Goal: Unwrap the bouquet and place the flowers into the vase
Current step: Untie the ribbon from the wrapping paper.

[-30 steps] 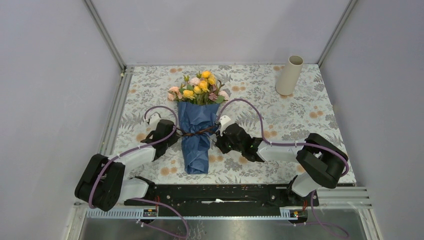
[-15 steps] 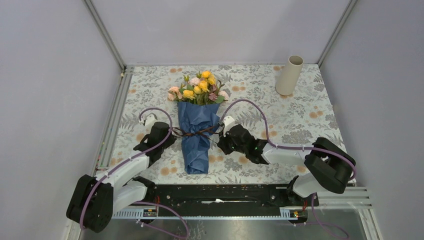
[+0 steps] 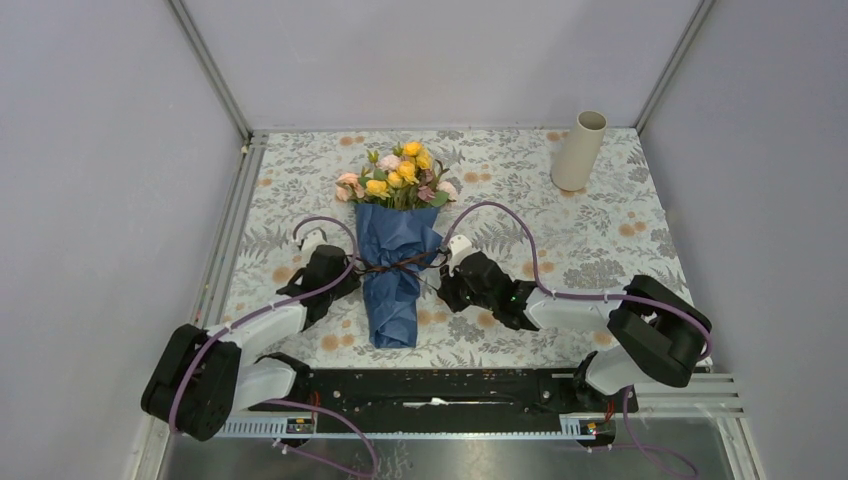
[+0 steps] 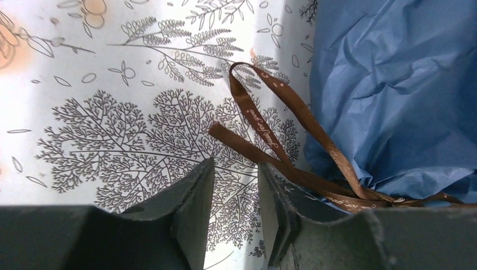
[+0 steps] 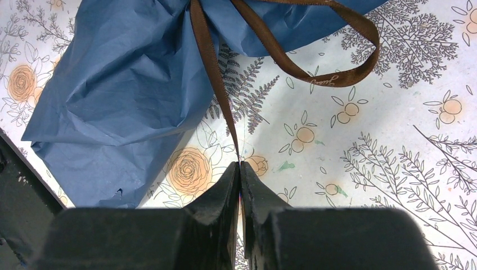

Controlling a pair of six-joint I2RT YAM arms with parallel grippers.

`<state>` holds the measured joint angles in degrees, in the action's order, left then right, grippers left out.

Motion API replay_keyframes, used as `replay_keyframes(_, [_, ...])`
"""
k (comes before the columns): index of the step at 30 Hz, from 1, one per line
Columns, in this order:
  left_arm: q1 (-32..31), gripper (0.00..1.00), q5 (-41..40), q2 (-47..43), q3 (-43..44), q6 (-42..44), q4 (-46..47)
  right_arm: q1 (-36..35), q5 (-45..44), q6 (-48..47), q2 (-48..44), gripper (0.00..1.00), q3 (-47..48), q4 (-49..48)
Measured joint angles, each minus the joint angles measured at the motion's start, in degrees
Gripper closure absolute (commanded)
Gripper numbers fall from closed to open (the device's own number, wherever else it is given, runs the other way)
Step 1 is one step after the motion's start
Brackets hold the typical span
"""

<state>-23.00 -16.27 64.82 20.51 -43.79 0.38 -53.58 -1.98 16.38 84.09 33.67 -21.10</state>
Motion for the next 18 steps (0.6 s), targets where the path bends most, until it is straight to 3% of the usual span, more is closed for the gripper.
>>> replay_keyframes(18, [0.0,0.62,1.3,1.0,-1.4,-15.3,4.6,0.0,0.1,0.1,0.0,0.90,-0.2,-0.2])
